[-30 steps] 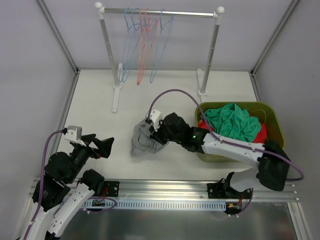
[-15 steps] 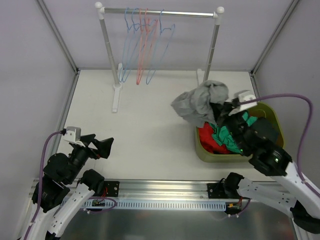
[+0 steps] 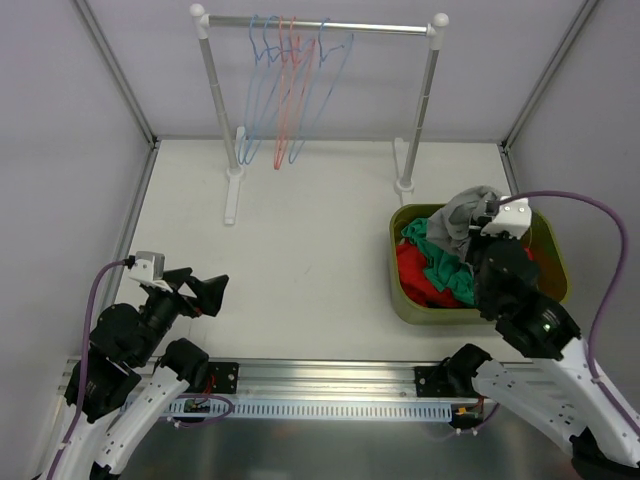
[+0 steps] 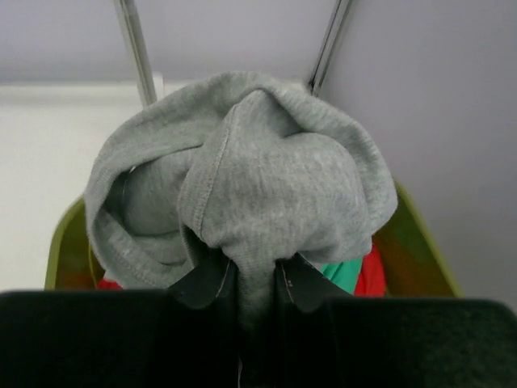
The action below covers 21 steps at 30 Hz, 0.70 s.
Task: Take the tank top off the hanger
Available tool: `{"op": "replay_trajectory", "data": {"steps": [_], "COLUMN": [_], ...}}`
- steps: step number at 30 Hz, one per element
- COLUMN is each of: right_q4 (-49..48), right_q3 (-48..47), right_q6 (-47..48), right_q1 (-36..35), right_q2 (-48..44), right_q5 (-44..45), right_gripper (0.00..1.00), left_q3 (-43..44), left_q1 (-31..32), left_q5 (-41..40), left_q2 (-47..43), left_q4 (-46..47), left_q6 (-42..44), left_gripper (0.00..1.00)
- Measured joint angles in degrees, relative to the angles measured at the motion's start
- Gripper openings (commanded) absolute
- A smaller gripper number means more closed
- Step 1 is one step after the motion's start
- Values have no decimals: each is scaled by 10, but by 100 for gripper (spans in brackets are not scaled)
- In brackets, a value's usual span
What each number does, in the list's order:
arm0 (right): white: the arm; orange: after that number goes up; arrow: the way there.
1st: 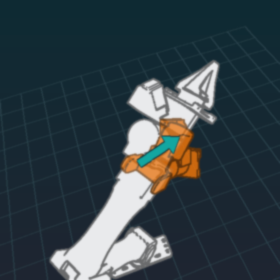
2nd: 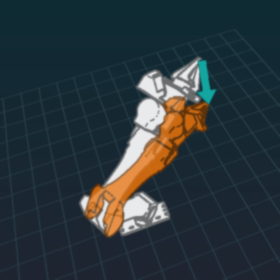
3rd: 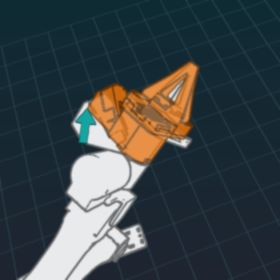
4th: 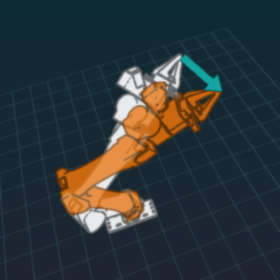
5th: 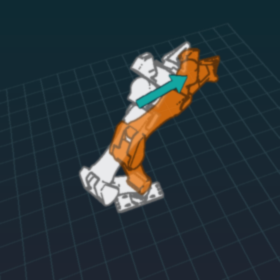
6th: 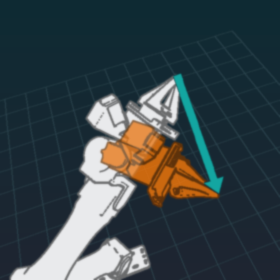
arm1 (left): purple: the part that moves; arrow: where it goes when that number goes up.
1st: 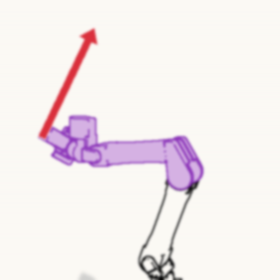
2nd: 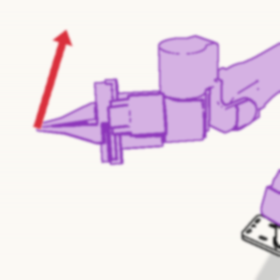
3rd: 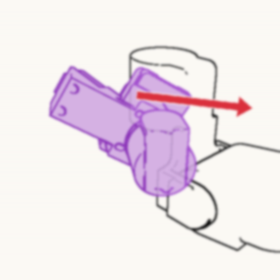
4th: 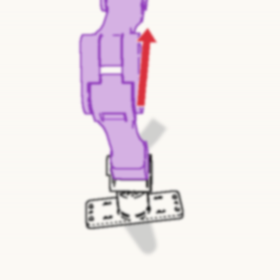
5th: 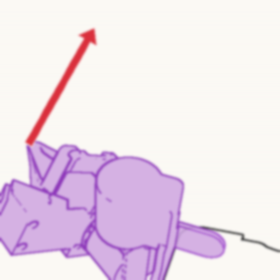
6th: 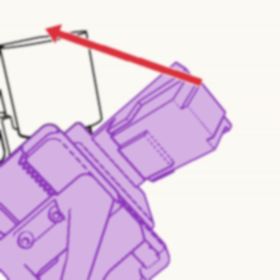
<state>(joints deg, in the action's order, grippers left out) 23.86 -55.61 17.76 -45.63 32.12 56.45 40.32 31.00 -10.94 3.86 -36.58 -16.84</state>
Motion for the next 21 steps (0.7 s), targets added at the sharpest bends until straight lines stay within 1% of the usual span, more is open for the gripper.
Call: {"op": "replay_trajectory", "data": {"steps": [1, 6, 8, 11, 13, 16, 20, 21], "right_q4": [10, 21, 16, 8, -7, -40, -85, -93], "right_q3": [13, 94, 141, 186, 197, 212, 255, 262], "right_q6": [-15, -102, -139, -184, -211, -249, -290, -298], "right_q1": [25, 199, 236, 256, 258, 258, 260, 261], "right_q2": [12, 67, 76, 88, 110, 132, 120, 116], "right_q5": [-17, -188, -245, -301, -320, -327, -327, -328], "right_gripper": [0, 0, 0, 0, 0, 5, 7, 11], "left_q3": [0, 0, 0, 0, 0, 0, 0, 0], "left_q1": [0, 0, 0, 0, 0, 0, 0, 0], "left_q5": [0, 3, 5, 5, 5, 5, 5, 5], "left_q2": [0, 0, 0, 0, 0, 0, 0, 0], "left_q4": [0, 0, 0, 0, 0, 0, 0, 0], "left_q6": [0, 0, 0, 0, 0, 0, 0, 0], "left_gripper": [99, 99, 99, 99, 99, 99, 99, 99]}}
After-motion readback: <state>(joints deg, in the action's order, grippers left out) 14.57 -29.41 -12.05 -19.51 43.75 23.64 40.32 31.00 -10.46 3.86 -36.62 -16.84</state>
